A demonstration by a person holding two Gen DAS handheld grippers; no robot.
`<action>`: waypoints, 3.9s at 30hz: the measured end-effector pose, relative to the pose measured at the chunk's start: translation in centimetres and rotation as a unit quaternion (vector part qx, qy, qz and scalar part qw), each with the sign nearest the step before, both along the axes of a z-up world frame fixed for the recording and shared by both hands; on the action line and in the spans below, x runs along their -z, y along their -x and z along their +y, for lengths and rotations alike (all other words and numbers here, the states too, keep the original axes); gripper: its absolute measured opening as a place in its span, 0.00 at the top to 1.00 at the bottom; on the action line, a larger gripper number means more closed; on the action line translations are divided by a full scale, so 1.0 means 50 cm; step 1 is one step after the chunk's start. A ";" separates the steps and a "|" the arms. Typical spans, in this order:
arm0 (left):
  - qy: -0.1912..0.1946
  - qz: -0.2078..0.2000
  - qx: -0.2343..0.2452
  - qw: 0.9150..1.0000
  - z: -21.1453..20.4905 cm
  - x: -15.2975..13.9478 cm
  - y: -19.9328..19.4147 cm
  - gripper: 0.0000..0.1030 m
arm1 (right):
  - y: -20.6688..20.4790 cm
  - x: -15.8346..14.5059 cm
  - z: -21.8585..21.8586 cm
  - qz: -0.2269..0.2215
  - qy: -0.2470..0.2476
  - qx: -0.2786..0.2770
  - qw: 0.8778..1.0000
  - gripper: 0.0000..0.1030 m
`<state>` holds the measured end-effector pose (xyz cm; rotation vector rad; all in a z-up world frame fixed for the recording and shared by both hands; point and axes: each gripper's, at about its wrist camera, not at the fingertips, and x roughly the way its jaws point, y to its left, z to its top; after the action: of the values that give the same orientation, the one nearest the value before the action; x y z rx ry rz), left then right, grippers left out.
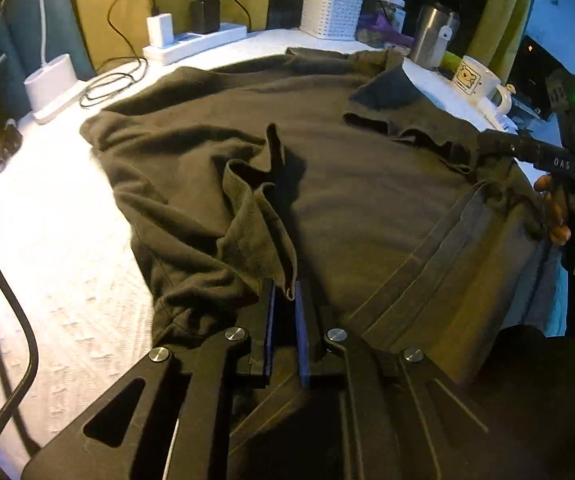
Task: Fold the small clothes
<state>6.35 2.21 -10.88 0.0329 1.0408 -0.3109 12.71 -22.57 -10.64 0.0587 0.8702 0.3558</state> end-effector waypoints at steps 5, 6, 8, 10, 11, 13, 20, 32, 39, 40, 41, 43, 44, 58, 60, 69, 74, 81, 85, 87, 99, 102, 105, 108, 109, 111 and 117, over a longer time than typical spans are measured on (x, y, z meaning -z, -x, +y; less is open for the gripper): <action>0.039 -0.036 -0.032 0.998 0.022 -0.052 -0.026 0.50 | -0.007 0.003 -0.013 0.000 -0.006 0.004 1.000 0.11; 0.039 -0.039 -0.042 0.998 0.025 -0.055 -0.037 0.46 | -0.007 0.003 -0.014 0.000 -0.007 0.004 1.000 0.11; 0.038 -0.038 -0.057 0.997 0.024 -0.051 -0.062 0.46 | -0.008 0.003 -0.015 -0.001 -0.009 0.004 1.000 0.11; 0.039 -0.023 -0.065 0.997 0.019 -0.031 -0.093 0.45 | -0.008 0.002 -0.018 -0.002 -0.010 0.003 1.000 0.11; 0.040 -0.014 -0.067 0.997 0.015 -0.022 -0.104 0.46 | -0.008 0.001 -0.020 -0.002 -0.010 0.004 1.000 0.11; 0.042 0.004 -0.059 0.997 0.000 0.000 -0.119 0.46 | -0.007 0.000 -0.026 -0.003 -0.011 0.008 1.000 0.11; 0.044 0.031 -0.015 0.998 -0.062 0.024 -0.104 0.45 | -0.009 0.001 -0.041 -0.002 -0.012 0.018 1.000 0.11; 0.005 -0.026 -0.144 0.989 0.126 -0.031 -0.153 0.45 | -0.057 -0.004 -0.021 -0.010 -0.001 0.015 1.000 0.11; -0.017 -0.023 -0.154 0.988 0.150 0.008 -0.206 0.45 | -0.134 -0.041 0.020 -0.040 0.040 -0.013 0.998 0.19; -0.031 -0.023 -0.153 0.987 0.142 0.016 -0.216 0.45 | -0.151 -0.045 0.041 -0.048 0.051 -0.030 0.997 0.31; -0.039 -0.024 -0.155 0.987 0.141 0.021 -0.223 0.45 | -0.163 -0.044 0.052 -0.048 0.057 -0.037 0.997 0.37; -0.042 -0.019 -0.162 0.986 0.148 0.035 -0.243 0.45 | -0.201 -0.033 0.082 -0.038 0.065 -0.050 0.996 0.50; -0.037 -0.023 -0.164 0.986 0.154 0.038 -0.247 0.45 | -0.221 -0.024 0.095 -0.031 0.067 -0.054 0.996 0.52; -0.058 -0.041 -0.188 0.980 0.206 0.063 -0.295 0.27 | -0.386 0.047 0.201 0.033 0.085 -0.080 0.993 0.53; -0.059 -0.039 -0.191 0.979 0.207 0.061 -0.297 0.28 | -0.387 0.044 0.200 0.033 0.085 -0.075 0.993 0.53; -0.040 -0.070 -0.213 0.974 0.216 0.010 -0.242 0.28 | -0.327 0.008 0.165 0.014 0.102 -0.054 0.993 0.49; -0.031 -0.088 -0.208 0.974 0.197 -0.024 -0.185 0.28 | -0.266 -0.018 0.138 -0.004 0.100 -0.046 0.994 0.33; -0.025 -0.100 -0.196 0.975 0.159 -0.045 -0.117 0.28 | -0.184 -0.036 0.104 -0.016 0.100 -0.039 0.994 0.33; -0.023 -0.103 -0.188 0.976 0.137 -0.052 -0.082 0.28 | -0.134 -0.040 0.085 -0.022 0.098 -0.034 0.994 0.33; -0.020 -0.105 -0.185 0.977 0.126 -0.054 -0.062 0.28 | -0.116 -0.041 0.077 -0.024 0.097 -0.031 0.995 0.33; -0.010 -0.128 -0.157 0.979 0.061 -0.080 0.040 0.28 | 0.009 -0.041 -0.008 -0.034 0.089 0.006 0.995 0.33; -0.009 -0.132 -0.154 0.979 0.048 -0.083 0.063 0.28 | 0.033 -0.031 -0.042 -0.030 0.083 0.027 0.996 0.33; -0.005 -0.132 -0.155 0.979 0.041 -0.082 0.087 0.28 | 0.060 -0.021 -0.071 -0.027 0.070 0.038 0.996 0.33; -0.007 -0.131 -0.157 0.979 0.038 -0.077 0.111 0.28 | 0.087 -0.013 -0.082 -0.025 0.072 0.036 0.996 0.34; -0.010 -0.129 -0.157 0.979 0.037 -0.074 0.118 0.28 | 0.094 -0.010 -0.083 -0.026 0.074 0.033 0.996 0.34; -0.018 -0.123 -0.159 0.979 0.039 -0.063 0.131 0.28 | 0.103 -0.004 -0.088 -0.025 0.078 0.035 0.996 0.34; -0.025 -0.099 -0.177 0.979 0.070 -0.030 0.176 0.28 | 0.091 0.010 -0.109 -0.022 0.091 0.065 0.993 0.34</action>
<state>-2.45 5.73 -9.39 -0.0754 0.8382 0.0425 8.14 -28.01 -11.14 -0.0616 0.8465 0.1534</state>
